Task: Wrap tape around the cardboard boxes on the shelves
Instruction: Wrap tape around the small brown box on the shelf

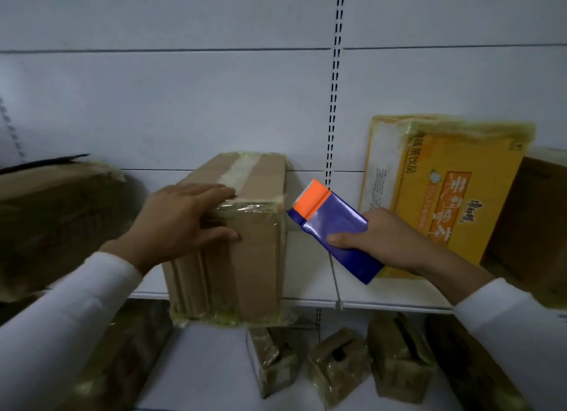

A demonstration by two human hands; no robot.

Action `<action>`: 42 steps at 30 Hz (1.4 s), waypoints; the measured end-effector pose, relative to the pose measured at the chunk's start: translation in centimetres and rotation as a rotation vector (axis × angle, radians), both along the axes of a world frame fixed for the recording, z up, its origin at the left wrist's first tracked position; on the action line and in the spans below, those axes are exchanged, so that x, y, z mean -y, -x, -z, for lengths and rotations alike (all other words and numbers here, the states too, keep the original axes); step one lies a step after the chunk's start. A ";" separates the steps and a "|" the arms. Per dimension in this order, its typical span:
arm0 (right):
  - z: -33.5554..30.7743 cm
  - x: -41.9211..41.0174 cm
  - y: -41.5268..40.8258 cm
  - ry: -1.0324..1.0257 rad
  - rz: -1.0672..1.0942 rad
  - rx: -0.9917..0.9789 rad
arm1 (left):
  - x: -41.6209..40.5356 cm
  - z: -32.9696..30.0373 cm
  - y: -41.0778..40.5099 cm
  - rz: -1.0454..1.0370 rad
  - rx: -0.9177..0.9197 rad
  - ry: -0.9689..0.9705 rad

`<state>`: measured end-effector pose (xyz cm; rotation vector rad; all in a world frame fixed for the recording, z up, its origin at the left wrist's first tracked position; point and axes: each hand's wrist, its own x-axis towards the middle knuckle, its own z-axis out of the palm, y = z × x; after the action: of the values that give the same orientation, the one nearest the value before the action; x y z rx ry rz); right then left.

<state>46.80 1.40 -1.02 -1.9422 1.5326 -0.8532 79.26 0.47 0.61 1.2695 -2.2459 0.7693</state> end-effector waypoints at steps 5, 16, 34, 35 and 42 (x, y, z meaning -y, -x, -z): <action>0.6 -0.2 0.8 -0.003 0.052 0.064 | 0.4 0.1 2.0 -0.028 -0.025 -0.015; -7.7 -8.8 -2.7 0.129 0.121 0.034 | -1.2 -0.7 -0.6 0.208 -0.133 -0.112; -7.2 -5.3 -32.8 0.133 -0.235 -0.057 | -5.7 1.1 -29.2 -0.050 -0.236 -0.303; -7.0 -4.5 -34.0 0.129 -0.255 -0.069 | -5.6 1.2 -30.2 -0.059 -0.241 -0.300; -4.7 0.9 -38.6 0.081 -0.227 -0.114 | -3.8 1.0 -35.1 -0.137 -0.236 -0.257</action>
<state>85.41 0.46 3.72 -2.2070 1.3230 -0.7281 114.39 4.27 -0.40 1.5577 -2.1303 0.3596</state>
